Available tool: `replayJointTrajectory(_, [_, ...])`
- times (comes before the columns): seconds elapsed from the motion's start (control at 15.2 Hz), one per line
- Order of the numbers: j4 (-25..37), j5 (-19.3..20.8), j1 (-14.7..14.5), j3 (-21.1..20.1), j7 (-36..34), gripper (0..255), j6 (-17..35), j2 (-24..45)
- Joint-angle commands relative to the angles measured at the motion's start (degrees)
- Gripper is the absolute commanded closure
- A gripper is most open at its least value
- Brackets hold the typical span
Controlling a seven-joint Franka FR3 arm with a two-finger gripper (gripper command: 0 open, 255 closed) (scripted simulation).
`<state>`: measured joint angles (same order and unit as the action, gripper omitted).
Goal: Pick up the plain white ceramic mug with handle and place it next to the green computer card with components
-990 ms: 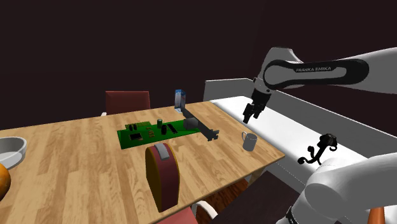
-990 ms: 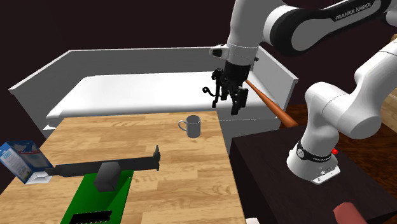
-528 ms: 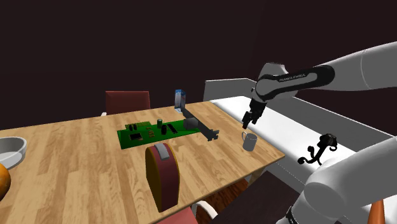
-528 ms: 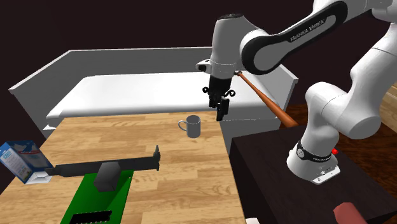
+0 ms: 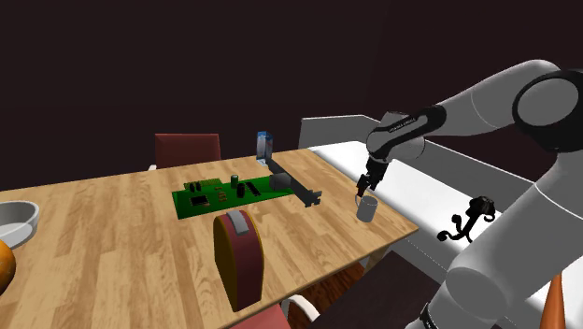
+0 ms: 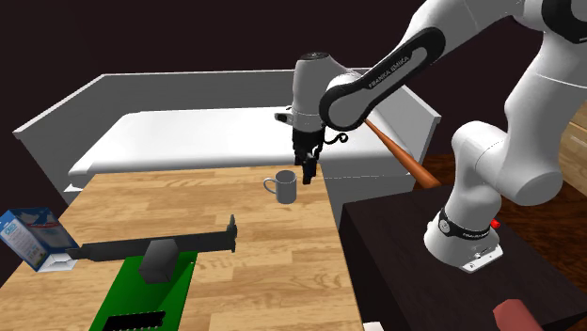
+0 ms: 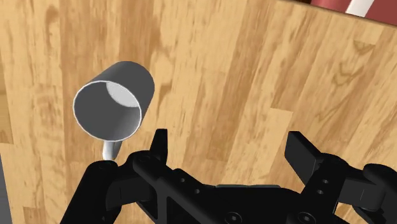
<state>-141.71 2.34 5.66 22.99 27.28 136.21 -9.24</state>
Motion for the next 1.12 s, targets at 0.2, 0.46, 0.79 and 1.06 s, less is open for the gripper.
replayJointTrajectory(0.2, [4.54, -6.55, 0.56, 2.71, 8.04, 0, 5.38, 11.53])
replayJointTrajectory(0.46, [9.69, -13.35, 2.99, 2.50, 15.11, 0, 8.05, 21.14])
replayJointTrajectory(0.79, [10.84, -16.89, 4.66, 0.87, 17.97, 0, 10.91, 25.77])
replayJointTrajectory(1.06, [11.06, -19.04, 5.53, -0.39, 19.48, 0, 13.04, 28.38])
